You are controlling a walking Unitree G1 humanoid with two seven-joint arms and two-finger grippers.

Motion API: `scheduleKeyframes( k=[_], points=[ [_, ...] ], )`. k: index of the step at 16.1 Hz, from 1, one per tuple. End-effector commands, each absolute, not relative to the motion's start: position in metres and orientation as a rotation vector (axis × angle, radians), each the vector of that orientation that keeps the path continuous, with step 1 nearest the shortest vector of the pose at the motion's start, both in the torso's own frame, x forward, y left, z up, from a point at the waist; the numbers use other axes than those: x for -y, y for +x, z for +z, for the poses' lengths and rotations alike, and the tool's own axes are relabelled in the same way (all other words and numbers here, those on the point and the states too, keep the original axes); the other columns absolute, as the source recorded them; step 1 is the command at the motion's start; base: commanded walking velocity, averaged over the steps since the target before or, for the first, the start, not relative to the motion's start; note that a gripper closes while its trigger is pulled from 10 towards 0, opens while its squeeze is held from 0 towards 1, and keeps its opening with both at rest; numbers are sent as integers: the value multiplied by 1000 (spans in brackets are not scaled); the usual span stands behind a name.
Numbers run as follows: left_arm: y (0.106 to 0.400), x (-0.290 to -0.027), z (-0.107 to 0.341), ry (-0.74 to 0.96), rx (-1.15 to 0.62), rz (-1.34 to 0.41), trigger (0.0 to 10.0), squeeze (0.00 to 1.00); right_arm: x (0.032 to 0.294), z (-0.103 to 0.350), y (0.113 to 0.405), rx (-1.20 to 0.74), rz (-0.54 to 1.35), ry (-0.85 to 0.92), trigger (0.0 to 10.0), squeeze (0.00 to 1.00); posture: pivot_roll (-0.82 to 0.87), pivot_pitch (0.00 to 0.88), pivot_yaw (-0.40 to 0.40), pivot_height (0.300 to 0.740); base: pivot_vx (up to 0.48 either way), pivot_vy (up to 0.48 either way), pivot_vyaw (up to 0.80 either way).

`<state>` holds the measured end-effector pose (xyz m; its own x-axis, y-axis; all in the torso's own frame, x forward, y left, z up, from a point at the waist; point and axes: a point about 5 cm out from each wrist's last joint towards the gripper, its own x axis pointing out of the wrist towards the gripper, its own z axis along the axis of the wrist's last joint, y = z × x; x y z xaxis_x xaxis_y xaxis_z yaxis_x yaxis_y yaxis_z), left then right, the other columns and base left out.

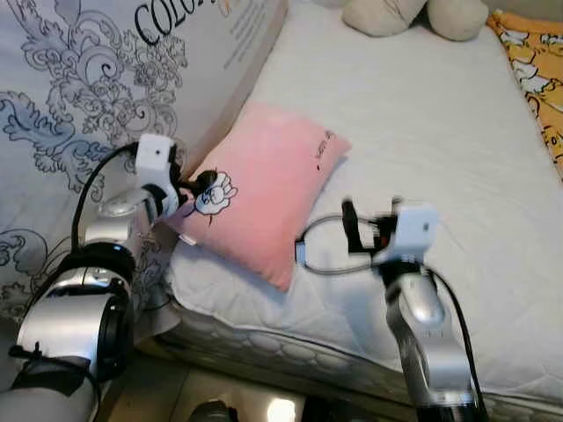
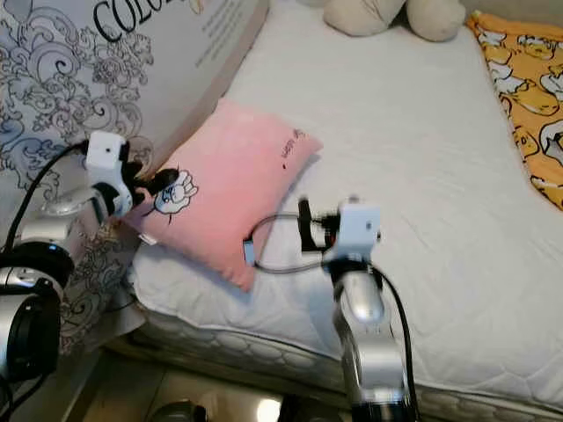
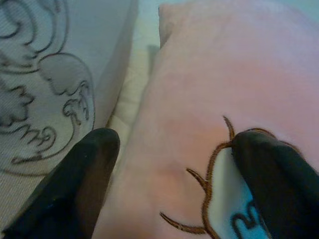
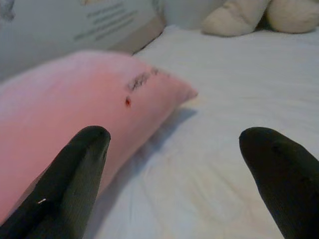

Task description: Clean up the room

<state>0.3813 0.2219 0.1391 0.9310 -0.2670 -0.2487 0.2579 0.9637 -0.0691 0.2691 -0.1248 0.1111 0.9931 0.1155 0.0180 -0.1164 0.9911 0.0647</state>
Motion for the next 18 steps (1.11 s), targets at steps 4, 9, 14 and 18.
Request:
scheduleKeyframes(
  k=[4, 9, 14, 18],
  points=[
    [380, -227, 139, -33, -255, -260, 10000, 1000, 115, 114, 251, 35, 201, 36, 10000, 0, -10, 83, -13, 740, 0, 0, 0],
    [384, -221, 146, -81, -243, -299, 10000, 1000, 120, 104, 226, 15, 245, -61, 10000, 0, -29, 76, -2, 740, 0, 0, 0],
    [387, -215, 153, -256, -256, -337, 10000, 1000, 117, 107, 226, 22, 236, -53, 10000, 0, -30, 81, 10, 740, 0, 0, 0],
    [384, -221, 147, 83, -258, -323, 10000, 1000, 122, 108, 223, 25, 211, -49, 10000, 0, -31, 90, 13, 740, 0, 0, 0]
  ],
)
